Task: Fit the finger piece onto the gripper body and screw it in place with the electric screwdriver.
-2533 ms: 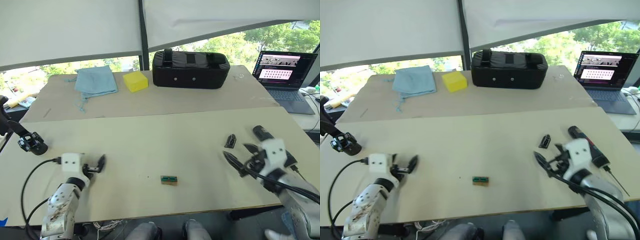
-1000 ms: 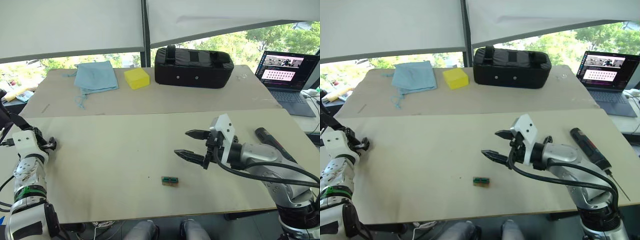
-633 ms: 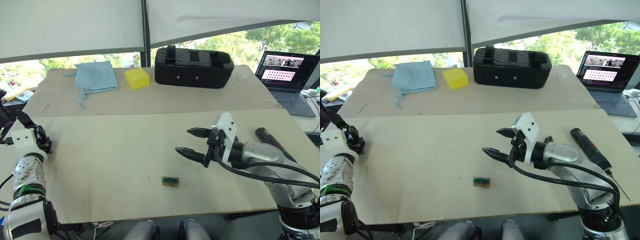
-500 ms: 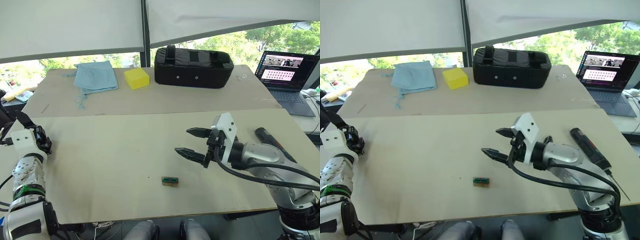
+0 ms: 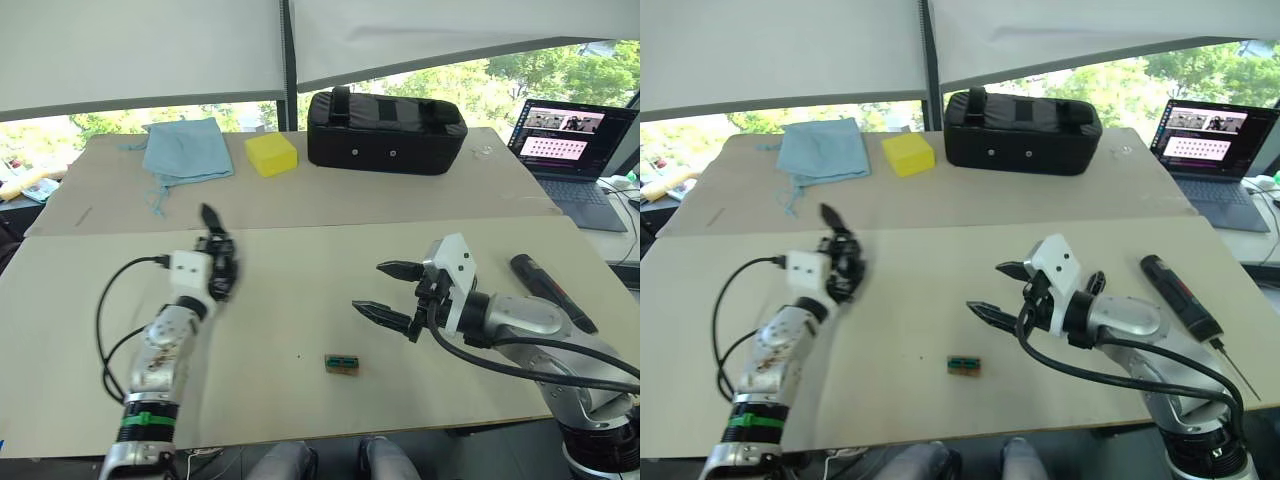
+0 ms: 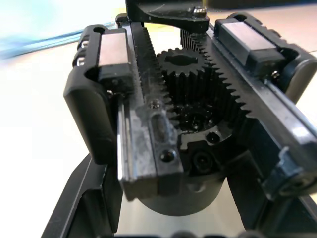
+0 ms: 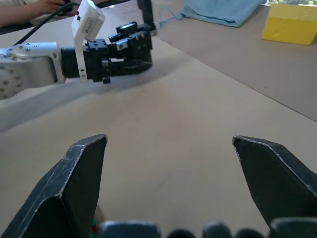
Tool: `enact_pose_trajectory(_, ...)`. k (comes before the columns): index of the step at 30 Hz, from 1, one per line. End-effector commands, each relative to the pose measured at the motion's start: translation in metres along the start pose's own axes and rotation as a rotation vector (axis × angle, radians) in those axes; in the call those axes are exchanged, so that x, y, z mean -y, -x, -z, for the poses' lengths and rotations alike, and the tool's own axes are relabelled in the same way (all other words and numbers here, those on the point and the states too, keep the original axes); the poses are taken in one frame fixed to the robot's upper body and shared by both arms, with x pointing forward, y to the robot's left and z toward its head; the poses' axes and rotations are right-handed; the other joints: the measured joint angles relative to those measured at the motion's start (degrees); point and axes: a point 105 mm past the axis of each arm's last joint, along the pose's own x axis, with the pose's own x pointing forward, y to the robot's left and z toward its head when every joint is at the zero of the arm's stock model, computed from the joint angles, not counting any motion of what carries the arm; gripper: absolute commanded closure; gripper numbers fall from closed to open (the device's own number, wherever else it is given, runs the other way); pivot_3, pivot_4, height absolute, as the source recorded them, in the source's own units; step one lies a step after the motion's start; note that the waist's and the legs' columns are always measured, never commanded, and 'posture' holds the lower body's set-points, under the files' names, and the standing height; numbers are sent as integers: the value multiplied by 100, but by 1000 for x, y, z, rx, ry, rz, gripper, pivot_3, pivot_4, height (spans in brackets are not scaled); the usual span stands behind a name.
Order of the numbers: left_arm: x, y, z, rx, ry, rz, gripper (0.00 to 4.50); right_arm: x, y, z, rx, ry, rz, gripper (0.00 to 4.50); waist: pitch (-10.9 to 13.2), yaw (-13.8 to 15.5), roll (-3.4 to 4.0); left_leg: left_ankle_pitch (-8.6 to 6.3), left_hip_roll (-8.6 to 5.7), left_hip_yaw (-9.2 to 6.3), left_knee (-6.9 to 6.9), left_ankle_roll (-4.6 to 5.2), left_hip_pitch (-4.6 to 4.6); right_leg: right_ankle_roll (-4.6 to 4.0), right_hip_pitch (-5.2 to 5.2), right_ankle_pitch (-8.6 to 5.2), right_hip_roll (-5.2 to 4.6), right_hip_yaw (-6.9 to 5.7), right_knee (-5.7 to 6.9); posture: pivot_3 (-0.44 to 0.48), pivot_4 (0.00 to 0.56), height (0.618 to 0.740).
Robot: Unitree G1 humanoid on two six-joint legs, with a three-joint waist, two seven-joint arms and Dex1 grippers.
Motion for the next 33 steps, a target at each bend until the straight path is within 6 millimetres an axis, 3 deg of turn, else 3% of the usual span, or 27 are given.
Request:
enact_pose_trajectory(1,39,2,-41,98,-51,52,2123,-2,6,-12,41,56,26,0,0,-23,0,0,2,0,-1,0,0,0,0,0,1,-2,-1,0,150,740)
enact_pose_trajectory(6,74,2,-34,59,-105,145,2123,-4,7,-9,37,47,48,0,0,-73,2,5,17,12,-2,-21,13,-8,-2,-5,-3,-4,-4,0,150,740)
enact_pose_trajectory(13,99,-4,-3,-44,-85,268,2123,-3,10,-2,9,36,68,0,1,-1,3,16,22,11,-1,-39,13,-16,-4,-2,14,-11,2,0,150,740)
enact_pose_trajectory(15,101,1,10,-94,-30,305,1058,-1,11,0,2,33,81,0,1,34,3,15,20,11,-1,-38,13,-16,-3,-2,12,-11,1,0,150,740)
enact_pose_trajectory(17,98,7,17,-129,-24,330,197,1,11,0,0,31,92,0,1,56,3,14,18,11,0,-36,15,-16,-1,-2,10,-11,0,0,150,740)
enact_pose_trajectory(18,96,9,21,-147,-25,339,39,1,12,1,0,31,95,0,0,56,4,14,18,11,0,-36,15,-16,-1,-2,10,-11,0,0,150,740)
enact_pose_trajectory(24,75,13,40,-219,-71,462,39,3,11,1,5,30,106,0,-4,57,11,15,23,11,-1,-38,26,-16,5,-2,14,-10,3,0,150,740)
enact_pose_trajectory(28,57,0,36,-184,-129,605,39,2,9,1,-8,66,92,0,-10,50,21,15,26,11,-1,-39,37,-17,4,-1,18,-12,2,0,150,740)
enact_pose_trajectory(33,55,-11,36,-136,-198,746,39,-3,7,4,-29,101,56,0,-11,52,23,14,22,11,-1,-36,38,-18,5,-1,10,-15,0,0,150,740)
